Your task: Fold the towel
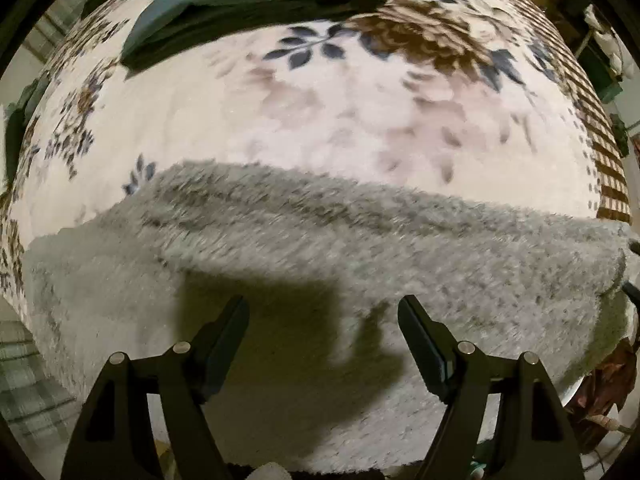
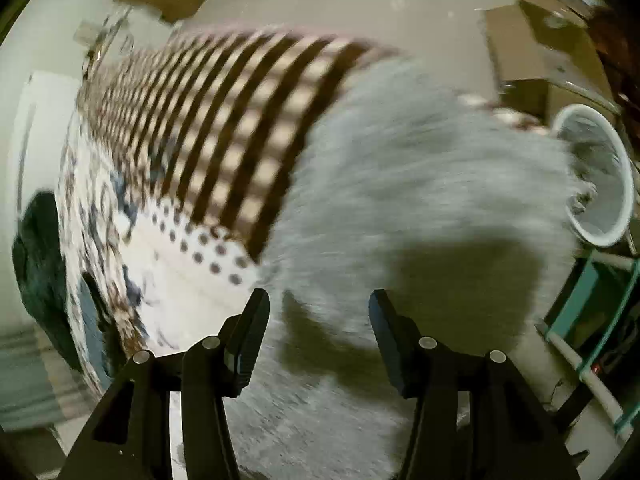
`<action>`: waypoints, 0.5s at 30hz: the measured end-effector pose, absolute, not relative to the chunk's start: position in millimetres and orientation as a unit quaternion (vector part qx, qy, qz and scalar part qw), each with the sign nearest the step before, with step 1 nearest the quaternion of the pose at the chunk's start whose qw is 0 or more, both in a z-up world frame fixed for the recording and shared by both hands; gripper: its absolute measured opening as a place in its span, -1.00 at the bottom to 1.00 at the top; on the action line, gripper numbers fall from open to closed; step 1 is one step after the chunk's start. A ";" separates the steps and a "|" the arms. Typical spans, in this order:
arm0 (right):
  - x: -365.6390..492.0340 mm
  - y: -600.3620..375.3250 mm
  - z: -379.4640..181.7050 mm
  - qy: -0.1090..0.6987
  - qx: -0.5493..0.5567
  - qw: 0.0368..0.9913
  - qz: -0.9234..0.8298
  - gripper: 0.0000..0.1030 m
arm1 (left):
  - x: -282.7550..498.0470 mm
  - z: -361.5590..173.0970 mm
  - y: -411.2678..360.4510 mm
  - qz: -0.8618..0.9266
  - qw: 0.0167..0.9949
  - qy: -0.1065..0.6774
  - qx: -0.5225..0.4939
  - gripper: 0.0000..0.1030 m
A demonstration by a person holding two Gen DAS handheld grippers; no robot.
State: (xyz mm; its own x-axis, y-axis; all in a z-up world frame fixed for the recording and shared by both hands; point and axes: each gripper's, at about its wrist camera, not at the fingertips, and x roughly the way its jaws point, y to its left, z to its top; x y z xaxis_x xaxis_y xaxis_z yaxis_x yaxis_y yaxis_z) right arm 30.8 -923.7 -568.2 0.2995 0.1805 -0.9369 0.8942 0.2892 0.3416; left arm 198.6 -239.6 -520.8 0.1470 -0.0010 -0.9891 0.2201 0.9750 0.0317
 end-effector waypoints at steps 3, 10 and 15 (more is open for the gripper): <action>54.3 -913.7 -585.3 0.552 0.490 0.596 -0.316 -0.81 | 208.9 -531.3 -261.3 -0.081 0.748 0.649 0.112 0.47; 87.2 -911.3 -560.6 0.524 0.460 0.637 -0.330 -0.89 | 253.4 -538.3 -270.9 -0.056 0.757 0.642 0.107 0.47; 82.5 -923.7 -571.4 0.538 0.494 0.630 -0.263 -0.51 | 266.6 -528.5 -270.5 -0.061 0.749 0.656 0.072 0.47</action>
